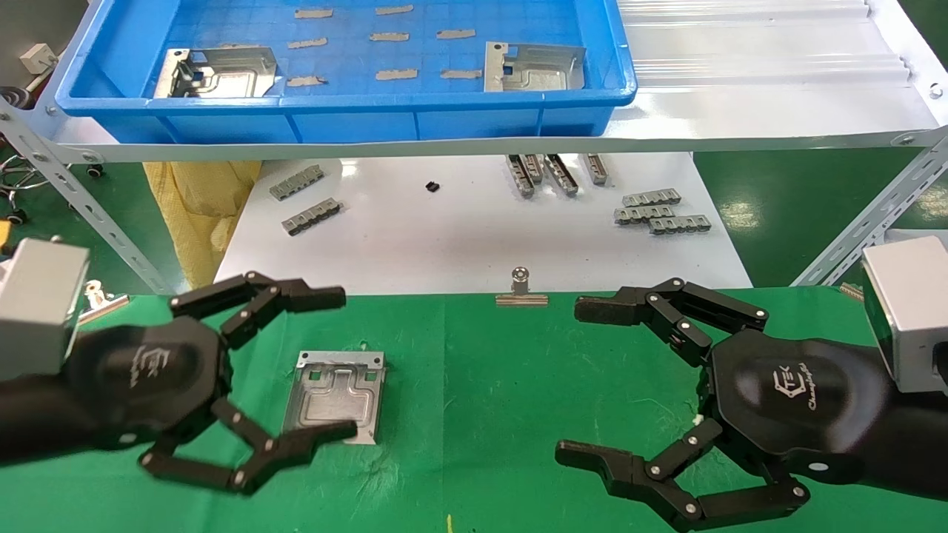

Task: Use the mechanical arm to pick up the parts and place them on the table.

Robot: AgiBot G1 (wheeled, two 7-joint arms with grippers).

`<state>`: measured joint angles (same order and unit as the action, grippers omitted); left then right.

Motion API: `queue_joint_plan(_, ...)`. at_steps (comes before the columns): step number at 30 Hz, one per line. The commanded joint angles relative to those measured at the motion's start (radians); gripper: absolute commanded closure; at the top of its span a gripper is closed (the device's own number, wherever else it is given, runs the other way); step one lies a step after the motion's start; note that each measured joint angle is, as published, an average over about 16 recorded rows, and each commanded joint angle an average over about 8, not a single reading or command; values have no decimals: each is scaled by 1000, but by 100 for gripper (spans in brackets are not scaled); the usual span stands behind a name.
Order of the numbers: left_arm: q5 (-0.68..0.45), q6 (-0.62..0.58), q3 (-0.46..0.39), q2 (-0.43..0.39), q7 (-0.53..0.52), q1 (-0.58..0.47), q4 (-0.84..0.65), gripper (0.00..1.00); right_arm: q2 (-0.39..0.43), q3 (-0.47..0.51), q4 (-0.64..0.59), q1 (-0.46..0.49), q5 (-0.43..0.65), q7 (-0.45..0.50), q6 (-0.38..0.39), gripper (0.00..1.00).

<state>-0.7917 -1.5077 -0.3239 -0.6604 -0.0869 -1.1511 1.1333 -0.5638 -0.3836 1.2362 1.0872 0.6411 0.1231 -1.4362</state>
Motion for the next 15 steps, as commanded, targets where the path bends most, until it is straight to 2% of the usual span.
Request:
queue_joint_plan(1, 18, 4, 13, 14, -30, 23, 44, 0, 0, 0, 0, 0, 0, 0, 0, 0)
queue_joint_plan(8, 68, 12, 48, 54, -107, 84, 166, 0, 0, 0, 0, 0, 0, 0, 0, 0)
queue_joint_plan(15, 79, 15, 56, 62, -115, 97, 188, 0, 0, 0, 0, 0, 0, 0, 0, 0)
